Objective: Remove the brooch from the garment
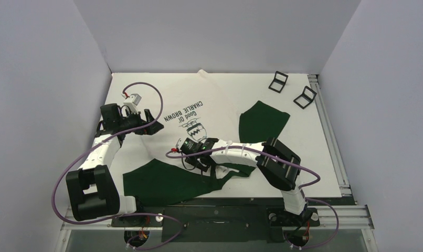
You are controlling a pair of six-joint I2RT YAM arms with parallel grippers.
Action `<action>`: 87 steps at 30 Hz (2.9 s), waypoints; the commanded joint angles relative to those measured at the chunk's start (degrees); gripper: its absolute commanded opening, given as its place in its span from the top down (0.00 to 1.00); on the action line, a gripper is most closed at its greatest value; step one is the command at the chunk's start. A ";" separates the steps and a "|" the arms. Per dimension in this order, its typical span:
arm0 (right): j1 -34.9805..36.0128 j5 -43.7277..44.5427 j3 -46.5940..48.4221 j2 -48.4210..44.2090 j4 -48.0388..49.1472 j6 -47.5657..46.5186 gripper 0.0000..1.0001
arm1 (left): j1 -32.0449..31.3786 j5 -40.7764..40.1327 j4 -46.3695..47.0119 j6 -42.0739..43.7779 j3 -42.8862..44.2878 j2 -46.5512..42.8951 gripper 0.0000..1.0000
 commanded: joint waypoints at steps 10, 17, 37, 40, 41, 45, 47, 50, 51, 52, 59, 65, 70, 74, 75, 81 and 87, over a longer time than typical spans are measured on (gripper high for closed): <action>0.74 4.74 0.76 -1.37 2.53 -1.19 0.75 | 0.22 1.91 2.67 0.94 0.50 -1.09 0.14; 0.62 5.54 1.00 -2.26 2.50 -1.13 0.91 | 0.25 1.92 2.74 1.07 0.59 -1.10 0.14; -5.20 -7.88 -7.13 -10.53 9.64 -0.04 1.00 | 0.17 7.80 2.23 -0.34 1.03 1.10 0.15; -7.49 -13.43 -10.48 -12.47 13.99 1.33 1.00 | 0.08 11.97 4.90 -1.97 -0.31 1.21 0.15; -8.76 -16.10 -11.15 -12.74 14.96 1.74 1.00 | 0.03 12.76 5.24 -2.07 -0.78 1.55 0.16; -13.43 -23.74 -14.89 -13.96 20.10 6.35 1.00 | -1.41 16.17 5.59 -0.69 -2.29 2.57 0.17; -15.35 -27.01 -17.10 -14.83 24.25 8.08 1.00 | -2.61 16.45 4.57 1.07 -3.02 3.09 0.18; -17.46 -30.48 -20.56 -15.96 27.61 9.81 1.00 | -4.88 16.62 2.22 5.31 -3.68 3.89 0.18; -17.70 -31.98 -21.39 -16.07 29.09 10.46 1.00 | -6.18 16.88 2.23 5.56 -3.96 4.26 0.18; -18.01 -32.61 -21.93 -16.33 29.76 10.74 1.00 | -6.88 17.45 2.49 5.56 -4.72 4.44 0.18; -19.07 -37.78 -25.82 -17.03 36.21 13.61 1.00 | -16.27 18.54 10.38 0.45 -7.71 4.51 0.28; -21.17 -42.70 -27.43 -17.02 40.29 16.91 1.00 | -20.64 18.40 16.85 -5.69 -7.61 6.28 0.34; -22.71 -46.29 -29.84 -17.04 44.31 19.43 1.00 | -21.78 17.27 35.84 -20.01 -13.63 8.43 0.32; -23.18 -48.15 -30.96 -16.88 46.83 21.05 1.00 | -22.82 14.20 47.68 -27.13 -18.25 10.99 0.31; -23.24 -48.59 -31.24 -16.84 47.46 21.97 1.00 | -23.28 13.74 48.59 -27.88 -18.93 12.17 0.30; -24.22 -50.07 -33.32 -16.77 52.29 25.09 1.00 | -24.84 13.15 61.08 -35.16 -21.09 17.91 0.34; -24.57 -50.83 -34.10 -16.73 55.06 28.16 1.00 | -27.83 7.70 52.53 -29.22 -20.78 16.33 0.39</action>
